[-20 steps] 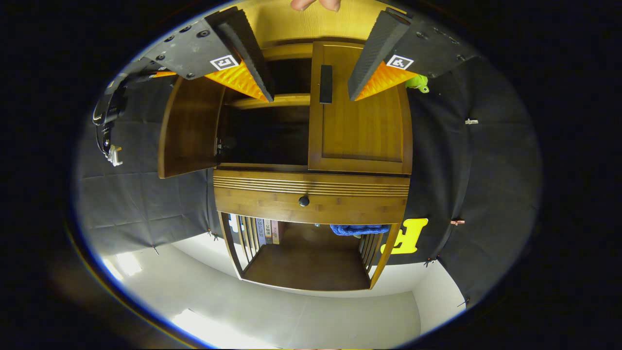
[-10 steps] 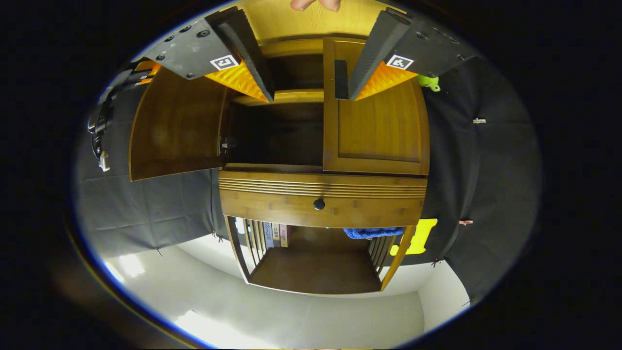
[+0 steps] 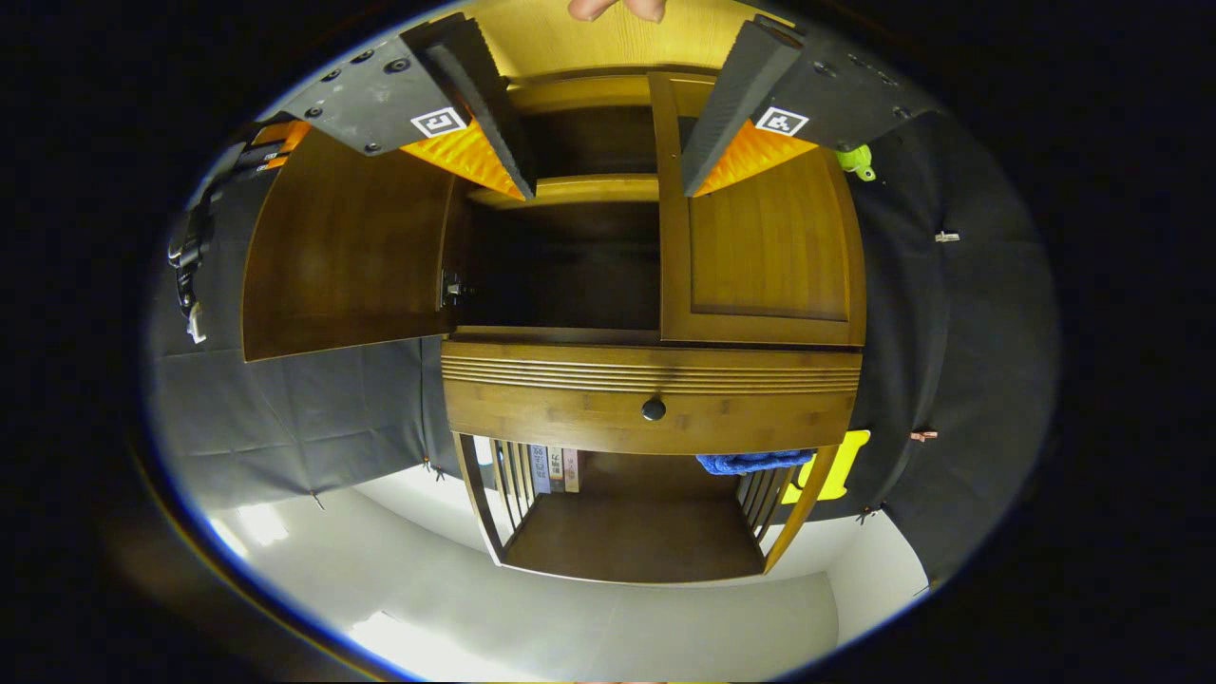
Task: Open the right door of the double-door shoe cabinet with the right hand, and open the left door with the left hand.
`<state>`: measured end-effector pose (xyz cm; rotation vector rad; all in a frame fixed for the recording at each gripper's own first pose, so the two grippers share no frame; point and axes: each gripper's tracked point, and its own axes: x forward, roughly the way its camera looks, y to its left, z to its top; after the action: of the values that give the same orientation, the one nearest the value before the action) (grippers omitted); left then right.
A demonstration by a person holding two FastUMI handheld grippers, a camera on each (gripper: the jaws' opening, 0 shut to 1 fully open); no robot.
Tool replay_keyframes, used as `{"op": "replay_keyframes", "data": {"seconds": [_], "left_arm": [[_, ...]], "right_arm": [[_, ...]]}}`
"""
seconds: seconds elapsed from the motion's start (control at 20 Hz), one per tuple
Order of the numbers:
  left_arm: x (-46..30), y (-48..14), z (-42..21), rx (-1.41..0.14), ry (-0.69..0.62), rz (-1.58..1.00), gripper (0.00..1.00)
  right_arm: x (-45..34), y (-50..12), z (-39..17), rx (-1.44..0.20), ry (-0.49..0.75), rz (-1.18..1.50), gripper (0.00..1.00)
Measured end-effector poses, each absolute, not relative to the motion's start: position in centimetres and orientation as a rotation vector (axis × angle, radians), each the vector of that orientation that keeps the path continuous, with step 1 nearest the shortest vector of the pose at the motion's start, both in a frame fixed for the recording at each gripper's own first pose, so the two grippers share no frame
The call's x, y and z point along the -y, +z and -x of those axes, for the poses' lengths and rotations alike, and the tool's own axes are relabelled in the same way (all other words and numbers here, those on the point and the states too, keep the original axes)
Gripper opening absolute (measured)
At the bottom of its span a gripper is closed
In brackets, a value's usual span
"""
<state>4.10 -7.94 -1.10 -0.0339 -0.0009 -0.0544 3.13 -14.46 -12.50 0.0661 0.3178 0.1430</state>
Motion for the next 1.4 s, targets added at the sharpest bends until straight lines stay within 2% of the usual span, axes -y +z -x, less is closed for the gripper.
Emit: {"op": "replay_keyframes", "data": {"seconds": [0.3, 0.45, 0.8, 1.05, 1.15, 1.2, 1.4], "left_arm": [[8.9, -1.5, -4.6, -0.008, -0.061, 0.018, 0.92], [8.9, -1.7, -5.0, -0.012, -0.064, 0.011, 0.92], [7.8, -2.4, -6.0, -0.01, -0.051, -0.013, 0.92], [6.0, -3.3, -7.2, 0.019, -0.036, -0.034, 0.94], [5.1, -4.2, -8.0, 0.01, -0.024, -0.02, 0.92], [4.6, -4.7, -8.5, 0.002, -0.019, -0.011, 0.95], [2.3, -7.1, -10.9, -0.028, 0.009, -0.017, 0.92]], "right_arm": [[17.4, -11.7, -1.7, -0.295, 0.068, -0.041, 0.17], [19.1, -10.4, -0.9, -0.254, -0.009, 0.005, 0.28], [21.6, -6.9, 1.6, -0.14, -0.174, 0.062, 0.99], [19.6, -4.9, 3.7, -0.11, -0.162, 0.005, 0.96], [18.1, -3.7, 4.3, -0.092, -0.145, -0.014, 0.96], [17.4, -3.0, 4.4, -0.083, -0.135, -0.023, 0.96], [13.9, -1.2, 4.4, -0.065, -0.088, -0.03, 0.99]]}}
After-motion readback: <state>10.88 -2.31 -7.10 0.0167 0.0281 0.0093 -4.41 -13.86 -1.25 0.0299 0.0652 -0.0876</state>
